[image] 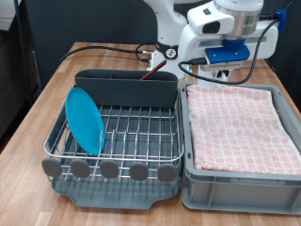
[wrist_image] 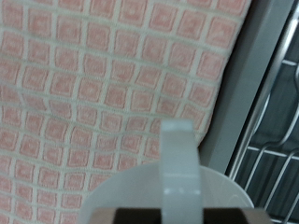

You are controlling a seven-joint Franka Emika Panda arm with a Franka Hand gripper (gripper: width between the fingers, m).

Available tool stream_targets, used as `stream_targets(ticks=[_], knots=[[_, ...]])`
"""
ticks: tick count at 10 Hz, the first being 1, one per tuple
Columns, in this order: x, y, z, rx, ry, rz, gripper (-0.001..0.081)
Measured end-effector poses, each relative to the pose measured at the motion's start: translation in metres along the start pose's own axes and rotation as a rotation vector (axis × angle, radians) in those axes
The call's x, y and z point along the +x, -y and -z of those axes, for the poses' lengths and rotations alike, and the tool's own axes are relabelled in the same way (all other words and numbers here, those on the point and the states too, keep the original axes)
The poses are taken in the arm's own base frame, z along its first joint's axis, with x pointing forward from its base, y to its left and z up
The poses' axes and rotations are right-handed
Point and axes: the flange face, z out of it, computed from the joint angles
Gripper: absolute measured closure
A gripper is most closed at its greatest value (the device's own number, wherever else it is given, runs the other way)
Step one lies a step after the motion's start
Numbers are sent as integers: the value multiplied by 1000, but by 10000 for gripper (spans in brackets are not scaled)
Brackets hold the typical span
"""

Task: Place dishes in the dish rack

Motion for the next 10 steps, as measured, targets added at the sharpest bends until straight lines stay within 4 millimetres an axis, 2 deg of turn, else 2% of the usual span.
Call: stream_targets(ticks=[3, 7, 10], knots=[[37, 17, 6, -6, -79, -48, 736], [85, 37, 1, 33, -167, -24, 736], [87, 34, 0, 30, -164, -67, 736]])
